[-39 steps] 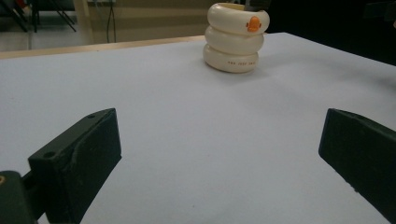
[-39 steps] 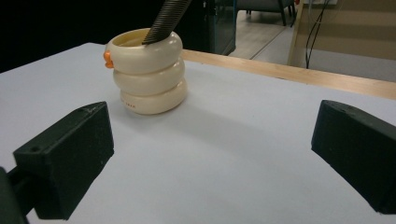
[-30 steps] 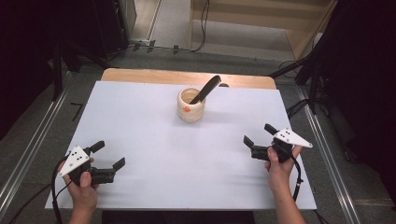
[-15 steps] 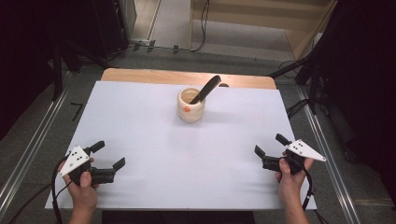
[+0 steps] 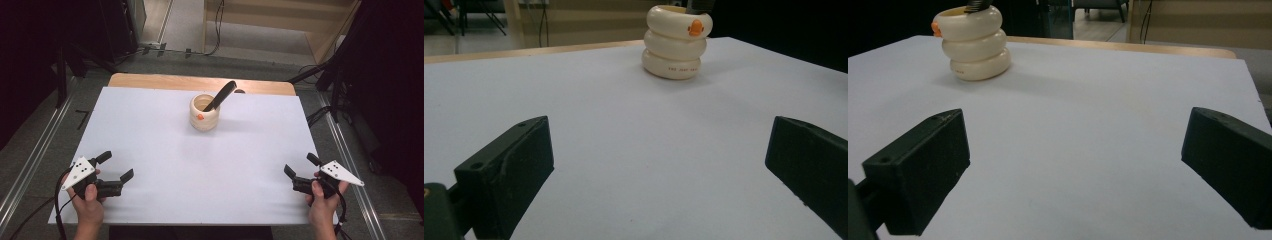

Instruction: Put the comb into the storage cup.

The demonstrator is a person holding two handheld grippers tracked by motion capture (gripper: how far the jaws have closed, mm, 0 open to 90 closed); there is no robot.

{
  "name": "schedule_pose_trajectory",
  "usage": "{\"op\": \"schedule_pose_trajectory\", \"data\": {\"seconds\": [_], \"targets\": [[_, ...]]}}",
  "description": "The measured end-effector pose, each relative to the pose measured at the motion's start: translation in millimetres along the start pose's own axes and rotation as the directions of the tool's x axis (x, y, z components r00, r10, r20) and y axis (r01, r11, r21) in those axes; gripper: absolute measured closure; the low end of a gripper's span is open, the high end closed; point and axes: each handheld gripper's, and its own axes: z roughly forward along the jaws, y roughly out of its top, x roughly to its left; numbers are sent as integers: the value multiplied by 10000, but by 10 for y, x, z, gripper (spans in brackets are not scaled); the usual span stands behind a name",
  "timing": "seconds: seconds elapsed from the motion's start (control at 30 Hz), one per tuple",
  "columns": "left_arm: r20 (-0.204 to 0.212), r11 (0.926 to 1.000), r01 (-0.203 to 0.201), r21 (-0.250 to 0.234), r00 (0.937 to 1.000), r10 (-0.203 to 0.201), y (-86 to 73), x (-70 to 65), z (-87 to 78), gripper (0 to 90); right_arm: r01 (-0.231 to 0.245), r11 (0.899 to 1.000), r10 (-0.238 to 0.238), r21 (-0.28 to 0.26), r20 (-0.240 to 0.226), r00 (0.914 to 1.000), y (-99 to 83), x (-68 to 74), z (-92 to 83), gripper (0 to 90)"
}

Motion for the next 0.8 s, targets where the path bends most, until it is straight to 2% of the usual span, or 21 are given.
{"op": "schedule_pose_trajectory", "data": {"seconds": [0.23,0.43,0.8], "targets": [[5,10000,-2,-4,10000,2,-1,-1,0,0,-409,9991,407,57,244,9989,-127,-125,-173,0],[26,10000,0,4,10000,0,0,0,3,0,-274,9996,272,43,514,9983,-185,-185,-270,0],[-3,10000,8,12,10000,-8,-3,4,7,0,-243,9995,233,184,531,9983,-243,-207,-213,0]]}}
